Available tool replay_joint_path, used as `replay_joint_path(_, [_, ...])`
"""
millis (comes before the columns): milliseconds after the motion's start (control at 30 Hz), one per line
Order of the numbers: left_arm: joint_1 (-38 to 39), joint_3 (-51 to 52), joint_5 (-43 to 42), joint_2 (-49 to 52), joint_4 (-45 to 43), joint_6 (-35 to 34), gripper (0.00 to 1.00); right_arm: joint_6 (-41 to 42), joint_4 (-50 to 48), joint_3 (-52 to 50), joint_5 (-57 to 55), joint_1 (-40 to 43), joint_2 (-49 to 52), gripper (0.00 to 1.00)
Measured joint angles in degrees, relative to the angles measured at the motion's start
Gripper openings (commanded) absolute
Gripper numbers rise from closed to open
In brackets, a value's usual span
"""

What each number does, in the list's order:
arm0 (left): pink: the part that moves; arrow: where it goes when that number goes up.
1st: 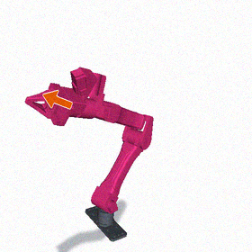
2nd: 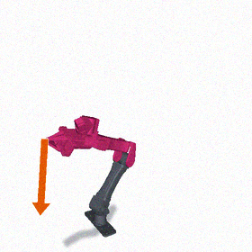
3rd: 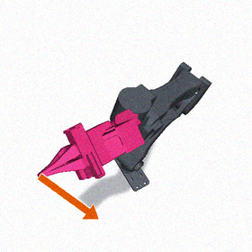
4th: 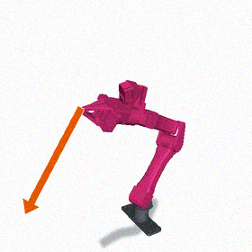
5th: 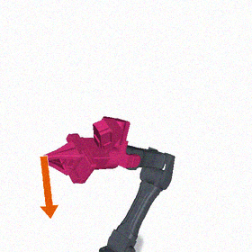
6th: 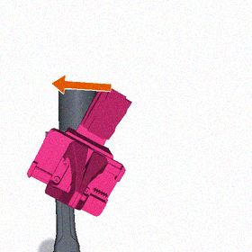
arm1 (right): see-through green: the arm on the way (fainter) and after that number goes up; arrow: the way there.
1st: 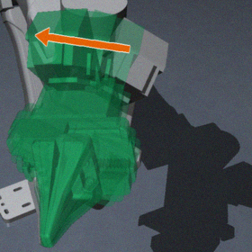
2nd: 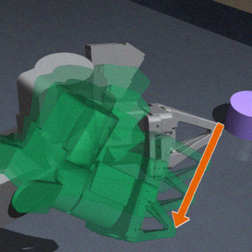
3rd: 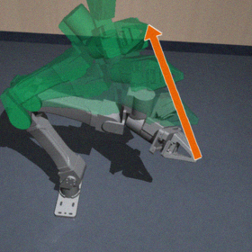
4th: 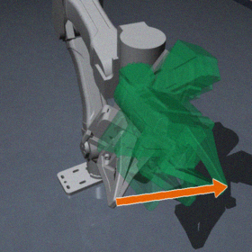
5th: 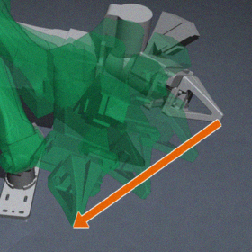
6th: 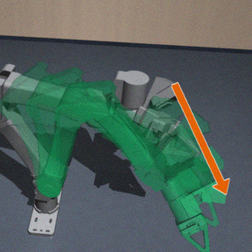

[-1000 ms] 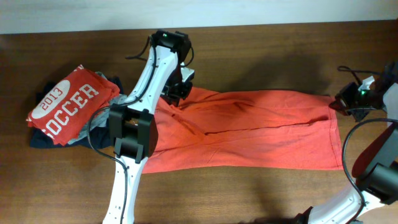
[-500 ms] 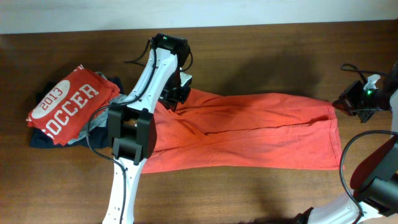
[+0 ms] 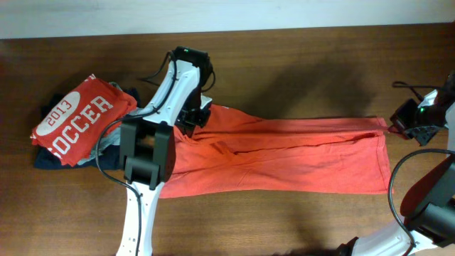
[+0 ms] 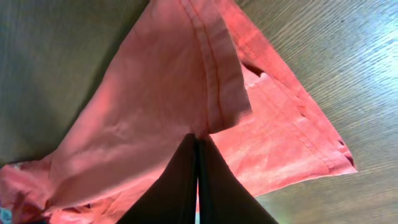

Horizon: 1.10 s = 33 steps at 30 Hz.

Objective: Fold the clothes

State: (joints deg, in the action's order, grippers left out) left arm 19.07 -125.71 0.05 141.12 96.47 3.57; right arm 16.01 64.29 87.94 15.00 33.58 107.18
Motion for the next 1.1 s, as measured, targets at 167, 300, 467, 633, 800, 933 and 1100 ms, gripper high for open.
replay_joint_path(167, [-1.07,0.0,-0.02,-0.02,0.0,-0.02,0.01,-0.02,0.09,0.0,-0.57,0.0,0.0,0.04])
replay_joint_path(300, [-1.09,0.0,-1.36,-0.02,0.0,0.0,0.01,-0.04,0.92,0.0,-0.66,-0.02,0.0,0.04])
replay_joint_path(467, [-0.37,0.0,-3.37,-0.02,0.0,-0.22,0.01,-0.04,1.92,0.0,-0.87,0.0,0.0,0.04])
replay_joint_path(633, [0.37,0.0,-4.17,-0.04,0.0,-1.01,0.01,-0.02,2.45,0.0,-0.87,-0.02,0.0,0.04])
replay_joint_path(800, [0.46,0.48,-4.63,-0.37,0.0,-1.9,0.02,-0.2,3.04,0.0,-0.94,-0.02,0.0,0.04])
replay_joint_path(933, [0.46,2.12,-5.51,-1.25,0.0,-2.14,0.01,-0.2,3.67,0.0,-1.46,-0.02,0.0,0.04])
replay_joint_path(1100, [0.48,5.92,-5.9,-3.37,-0.02,-2.16,0.02,-0.5,5.18,0.0,-1.95,-0.02,0.0,0.04])
